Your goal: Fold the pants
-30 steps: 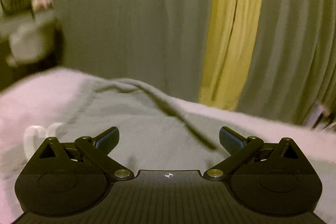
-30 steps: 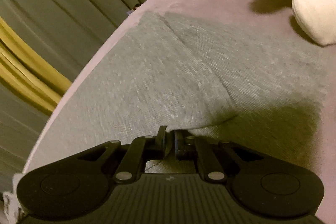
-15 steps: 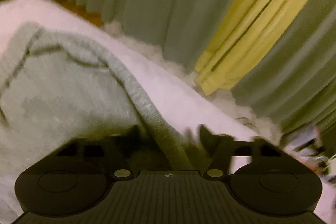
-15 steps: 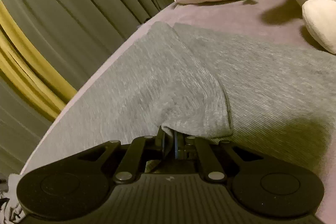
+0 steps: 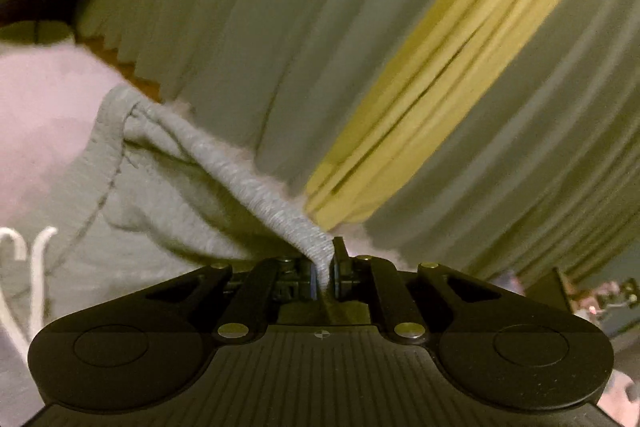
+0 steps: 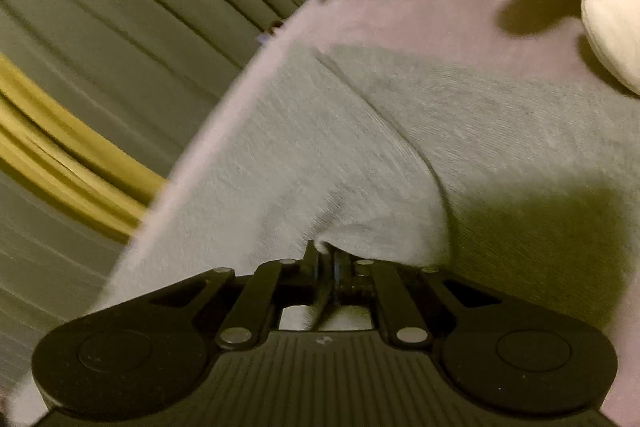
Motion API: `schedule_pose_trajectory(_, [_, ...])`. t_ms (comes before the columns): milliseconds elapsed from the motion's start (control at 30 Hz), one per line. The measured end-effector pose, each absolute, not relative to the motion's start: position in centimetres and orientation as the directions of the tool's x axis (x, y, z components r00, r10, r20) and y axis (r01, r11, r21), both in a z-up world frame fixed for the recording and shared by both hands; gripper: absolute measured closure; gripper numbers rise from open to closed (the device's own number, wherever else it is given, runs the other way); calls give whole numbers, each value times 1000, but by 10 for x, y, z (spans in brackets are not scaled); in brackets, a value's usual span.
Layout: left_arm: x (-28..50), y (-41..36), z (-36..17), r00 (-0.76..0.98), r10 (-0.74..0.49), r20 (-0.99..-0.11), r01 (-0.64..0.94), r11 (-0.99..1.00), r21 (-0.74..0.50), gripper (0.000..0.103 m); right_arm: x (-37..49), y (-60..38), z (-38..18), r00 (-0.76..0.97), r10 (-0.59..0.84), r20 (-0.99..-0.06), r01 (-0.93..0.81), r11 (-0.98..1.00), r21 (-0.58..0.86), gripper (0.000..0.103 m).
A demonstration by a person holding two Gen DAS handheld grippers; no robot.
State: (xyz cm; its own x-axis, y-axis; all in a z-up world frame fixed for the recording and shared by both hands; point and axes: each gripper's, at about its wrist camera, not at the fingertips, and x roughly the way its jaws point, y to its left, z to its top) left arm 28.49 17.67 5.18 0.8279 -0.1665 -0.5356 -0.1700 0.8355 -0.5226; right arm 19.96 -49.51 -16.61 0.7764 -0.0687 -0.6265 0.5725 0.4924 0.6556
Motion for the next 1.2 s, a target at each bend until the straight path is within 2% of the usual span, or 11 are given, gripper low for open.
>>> schedule_pose_trajectory(133, [203, 178, 71, 880, -203, -428, -80, 827, -556, 94, 167, -512, -92, 902, -82, -424, 400, 528, 749, 99])
schedule_pose_trajectory(233, [146, 181, 44, 875, -210, -437, -89, 817, -570, 93, 124, -526, -51, 930, -128, -345, 353, 574, 739, 99])
schedule_pose_trajectory(467, [119, 179, -91, 681, -159, -715, -297, 832, -469, 73, 83, -543, -104, 741, -154, -653, 597, 597, 536, 94])
schedule_pose_trajectory(533, [121, 181, -96, 692, -138, -709, -326, 817, -476, 60, 81, -533, -114, 744, -126, -656, 586, 594, 551, 79])
schedule_pose_trajectory(600, [124, 184, -84, 743, -111, -660, -341, 786, -516, 40, 89, -521, -119, 742, -107, -662, 575, 608, 547, 21])
schedule_pose_trajectory(633, [111, 180, -80, 757, -90, -648, -355, 776, -522, 28, 96, -518, -120, 741, -101, -664, 571, 615, 544, 18])
schedule_pose_trajectory(733, [106, 179, -85, 795, -62, -603, -369, 740, -563, 13, 110, -517, -127, 729, -71, -680, 571, 610, 549, 18])
schedule_pose_trajectory(967, [84, 188, -96, 763, -100, -638, -424, 668, -612, 14, 108, -536, -149, 745, -5, -667, 592, 466, 658, 20])
schedule_pose_trajectory(1033, [88, 193, -103, 769, -105, -631, -425, 653, -627, 14, 109, -535, -148, 745, -15, -667, 590, 482, 648, 30])
schedule_pose_trajectory(1100, [87, 194, -105, 770, -108, -629, -429, 642, -635, 14, 110, -541, -149, 742, -36, -670, 600, 482, 638, 62])
schedule_pose_trajectory(1200, [78, 196, -101, 774, -106, -624, -428, 639, -639, 14, 118, -544, -161, 723, -19, -691, 628, 434, 645, 76])
